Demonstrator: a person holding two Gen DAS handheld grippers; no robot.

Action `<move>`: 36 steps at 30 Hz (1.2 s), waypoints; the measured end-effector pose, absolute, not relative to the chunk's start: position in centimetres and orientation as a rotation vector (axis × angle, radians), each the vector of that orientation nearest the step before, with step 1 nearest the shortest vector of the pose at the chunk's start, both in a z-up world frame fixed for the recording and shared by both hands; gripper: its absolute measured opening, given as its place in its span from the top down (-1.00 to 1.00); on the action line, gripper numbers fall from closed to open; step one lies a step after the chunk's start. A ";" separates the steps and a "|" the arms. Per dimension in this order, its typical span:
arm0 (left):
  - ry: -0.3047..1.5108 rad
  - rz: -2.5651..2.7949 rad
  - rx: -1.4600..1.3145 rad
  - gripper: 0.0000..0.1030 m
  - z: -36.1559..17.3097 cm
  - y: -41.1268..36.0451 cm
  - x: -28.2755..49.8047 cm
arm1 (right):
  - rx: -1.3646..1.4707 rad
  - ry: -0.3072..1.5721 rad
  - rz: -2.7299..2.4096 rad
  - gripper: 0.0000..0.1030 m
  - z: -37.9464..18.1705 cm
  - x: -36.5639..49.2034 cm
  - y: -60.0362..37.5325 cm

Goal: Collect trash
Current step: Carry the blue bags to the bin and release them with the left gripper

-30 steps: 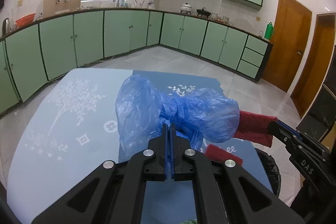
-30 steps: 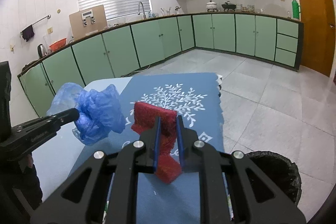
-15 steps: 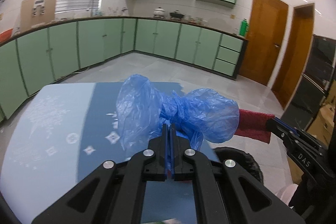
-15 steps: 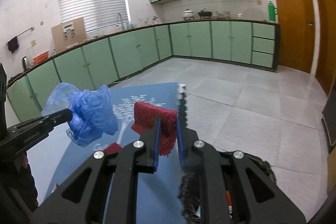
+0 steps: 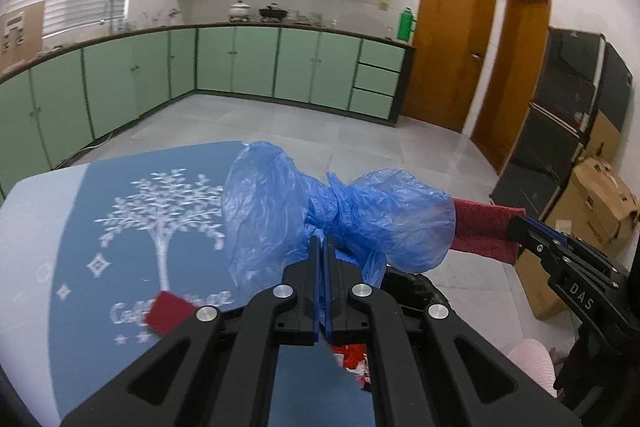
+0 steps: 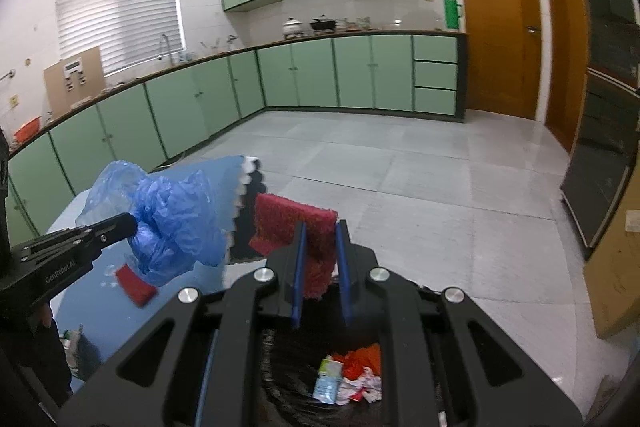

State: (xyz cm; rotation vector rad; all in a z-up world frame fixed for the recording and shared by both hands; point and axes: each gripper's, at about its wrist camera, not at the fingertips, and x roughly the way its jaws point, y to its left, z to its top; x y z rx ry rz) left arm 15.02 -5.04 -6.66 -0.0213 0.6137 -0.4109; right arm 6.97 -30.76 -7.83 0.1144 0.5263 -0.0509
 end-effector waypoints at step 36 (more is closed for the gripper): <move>0.756 -0.534 0.055 0.22 -12.2 -14.2 18.9 | 0.170 0.703 -0.249 0.23 -15.9 8.1 -37.2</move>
